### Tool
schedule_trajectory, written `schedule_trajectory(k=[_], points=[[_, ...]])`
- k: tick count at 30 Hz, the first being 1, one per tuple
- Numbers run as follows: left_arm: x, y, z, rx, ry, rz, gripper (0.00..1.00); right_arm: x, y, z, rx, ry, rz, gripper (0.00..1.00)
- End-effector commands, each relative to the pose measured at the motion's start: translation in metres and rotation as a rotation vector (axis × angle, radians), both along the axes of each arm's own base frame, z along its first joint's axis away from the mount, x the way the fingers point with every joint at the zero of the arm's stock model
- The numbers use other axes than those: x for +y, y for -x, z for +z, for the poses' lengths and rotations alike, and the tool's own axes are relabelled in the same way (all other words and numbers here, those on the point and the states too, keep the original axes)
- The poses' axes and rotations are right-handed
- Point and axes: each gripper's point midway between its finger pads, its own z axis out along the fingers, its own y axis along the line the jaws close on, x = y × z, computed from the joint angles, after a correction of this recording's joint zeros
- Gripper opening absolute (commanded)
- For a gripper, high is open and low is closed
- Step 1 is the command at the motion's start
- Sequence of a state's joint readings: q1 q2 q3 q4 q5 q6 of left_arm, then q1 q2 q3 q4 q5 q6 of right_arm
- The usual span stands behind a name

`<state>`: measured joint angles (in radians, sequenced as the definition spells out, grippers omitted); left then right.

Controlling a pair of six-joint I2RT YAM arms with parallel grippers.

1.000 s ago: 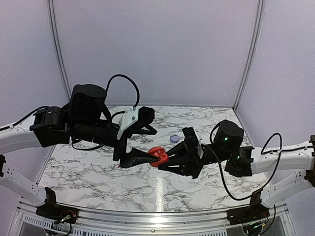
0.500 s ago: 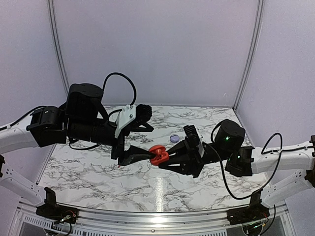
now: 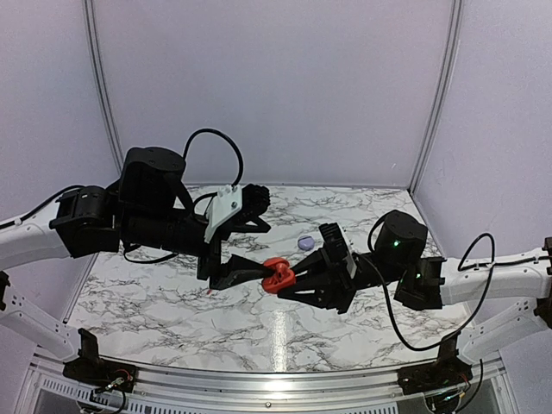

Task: Insert the wireless bluetooth earbuds into the charging case
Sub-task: Adjust the right earbud in the right side groove of the charging case.

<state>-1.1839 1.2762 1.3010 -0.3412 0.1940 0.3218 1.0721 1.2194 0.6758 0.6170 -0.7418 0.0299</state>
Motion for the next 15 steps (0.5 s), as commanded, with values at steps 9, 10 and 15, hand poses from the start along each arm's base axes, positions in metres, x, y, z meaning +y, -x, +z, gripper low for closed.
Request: schedule_trajectory(k=[9, 10, 15], points=[[-0.0046, 0.0070, -0.0041, -0.006, -0.032, -0.054, 0.81, 0.0017, 0.0061, 0.0115, -0.027, -0.034, 0.021, 0.00], [-0.0049, 0.0065, -0.0041, -0.008, -0.035, -0.053, 0.81, 0.0020, 0.0061, 0.0113, -0.027, -0.033, 0.022, 0.00], [-0.0063, 0.0050, -0.0040, -0.020, -0.045, -0.049, 0.81, 0.0028, 0.0064, 0.0121, -0.030, -0.036, 0.027, 0.00]])
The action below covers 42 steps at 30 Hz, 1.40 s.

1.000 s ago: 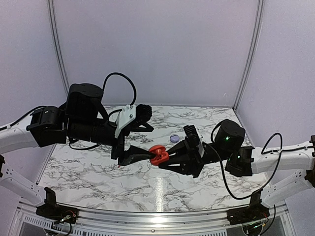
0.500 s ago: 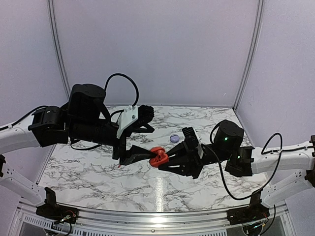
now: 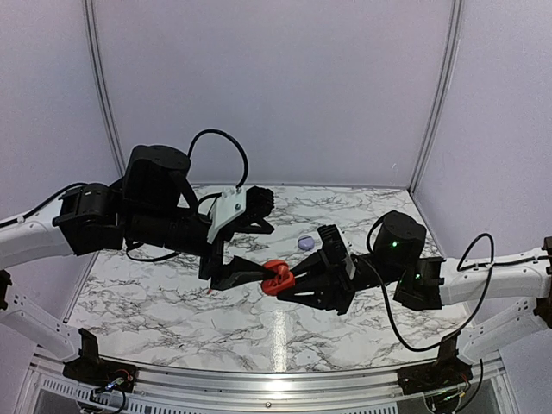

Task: Insert the wireless bluetooth earbuds into the charging case
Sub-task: Adjust the right earbud in the right side groove of the charging case.

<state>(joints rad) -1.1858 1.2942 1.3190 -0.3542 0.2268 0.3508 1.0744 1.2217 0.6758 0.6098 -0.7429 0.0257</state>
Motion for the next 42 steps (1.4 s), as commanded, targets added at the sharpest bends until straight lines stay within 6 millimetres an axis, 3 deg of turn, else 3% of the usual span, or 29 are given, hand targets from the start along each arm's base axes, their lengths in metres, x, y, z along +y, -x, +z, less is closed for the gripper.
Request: schedule_trajectory(k=[1, 20, 33, 42], points=[[-0.002, 0.000, -0.003, -0.015, -0.038, -0.004, 0.81, 0.002, 0.006, 0.015, -0.031, -0.043, 0.026, 0.00], [0.017, -0.008, -0.006, -0.087, -0.070, 0.049, 0.82, -0.005, 0.001, 0.025, -0.052, -0.076, -0.016, 0.00], [0.020, -0.013, 0.019, -0.067, -0.008, 0.103, 0.79, -0.007, -0.006, 0.024, -0.061, -0.091, -0.063, 0.00], [0.012, -0.013, 0.024, -0.057, 0.006, 0.093, 0.78, -0.003, -0.007, 0.018, -0.074, -0.071, -0.070, 0.00]])
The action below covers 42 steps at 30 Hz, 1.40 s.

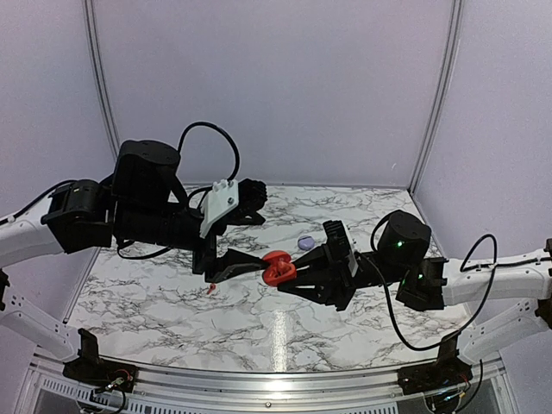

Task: Insert the wireless bluetooth earbuds into the charging case
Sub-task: Adjust the right earbud in the right side groove of the charging case.

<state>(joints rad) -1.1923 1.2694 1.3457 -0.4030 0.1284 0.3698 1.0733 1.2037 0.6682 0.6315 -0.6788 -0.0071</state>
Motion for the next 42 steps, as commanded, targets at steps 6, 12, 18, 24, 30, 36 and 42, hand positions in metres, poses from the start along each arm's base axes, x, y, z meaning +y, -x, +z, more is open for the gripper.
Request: schedule_trajectory(k=[6, 12, 18, 24, 30, 36, 42], points=[[-0.006, 0.000, 0.017, 0.009, 0.035, -0.003, 0.78, 0.002, 0.003, 0.006, -0.032, -0.016, -0.001, 0.00], [-0.012, 0.004, 0.012, 0.022, 0.028, -0.036, 0.77, 0.004, 0.001, 0.006, -0.031, -0.012, -0.002, 0.00], [-0.019, 0.012, 0.007, 0.038, 0.019, -0.079, 0.77, 0.005, 0.002, 0.005, -0.029, -0.010, 0.001, 0.00], [-0.020, 0.010, -0.002, 0.023, -0.005, -0.076, 0.77, 0.004, 0.002, 0.006, -0.033, -0.011, 0.001, 0.00], [-0.008, -0.012, 0.006, -0.026, -0.007, 0.061, 0.78, 0.000, 0.002, 0.008, -0.046, -0.026, -0.013, 0.00], [0.009, -0.010, 0.014, -0.028, 0.021, 0.076, 0.79, -0.002, -0.001, 0.009, -0.041, -0.029, -0.016, 0.00], [0.012, -0.004, 0.015, -0.008, 0.036, 0.051, 0.79, -0.006, -0.005, 0.008, -0.030, -0.037, -0.043, 0.00]])
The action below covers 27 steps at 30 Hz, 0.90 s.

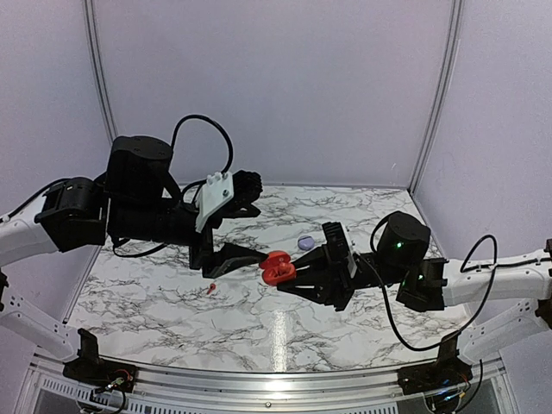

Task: Insert the wireless bluetooth earbuds into the charging case
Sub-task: Adjust the right earbud in the right side groove of the charging case.

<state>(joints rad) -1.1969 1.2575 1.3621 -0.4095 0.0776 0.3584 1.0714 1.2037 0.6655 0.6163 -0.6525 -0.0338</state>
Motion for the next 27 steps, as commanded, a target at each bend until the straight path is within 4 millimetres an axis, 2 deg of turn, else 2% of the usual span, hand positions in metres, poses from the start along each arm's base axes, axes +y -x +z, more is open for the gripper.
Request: schedule_trajectory(k=[1, 8, 15, 20, 27], points=[[0.006, 0.004, 0.007, 0.014, 0.029, -0.006, 0.79, -0.007, 0.000, 0.011, -0.013, -0.045, -0.011, 0.00], [-0.012, 0.018, 0.017, 0.063, 0.065, -0.103, 0.76, -0.003, 0.002, 0.006, -0.012, -0.034, 0.008, 0.00], [-0.028, 0.023, 0.016, 0.097, 0.076, -0.147, 0.75, -0.001, 0.001, 0.003, -0.024, -0.014, 0.001, 0.00], [-0.034, 0.023, 0.011, 0.122, 0.084, -0.148, 0.74, 0.001, 0.003, 0.002, -0.040, -0.003, -0.002, 0.00], [-0.033, 0.021, -0.007, 0.130, 0.049, -0.133, 0.73, 0.002, 0.004, 0.004, -0.051, -0.002, -0.003, 0.00]])
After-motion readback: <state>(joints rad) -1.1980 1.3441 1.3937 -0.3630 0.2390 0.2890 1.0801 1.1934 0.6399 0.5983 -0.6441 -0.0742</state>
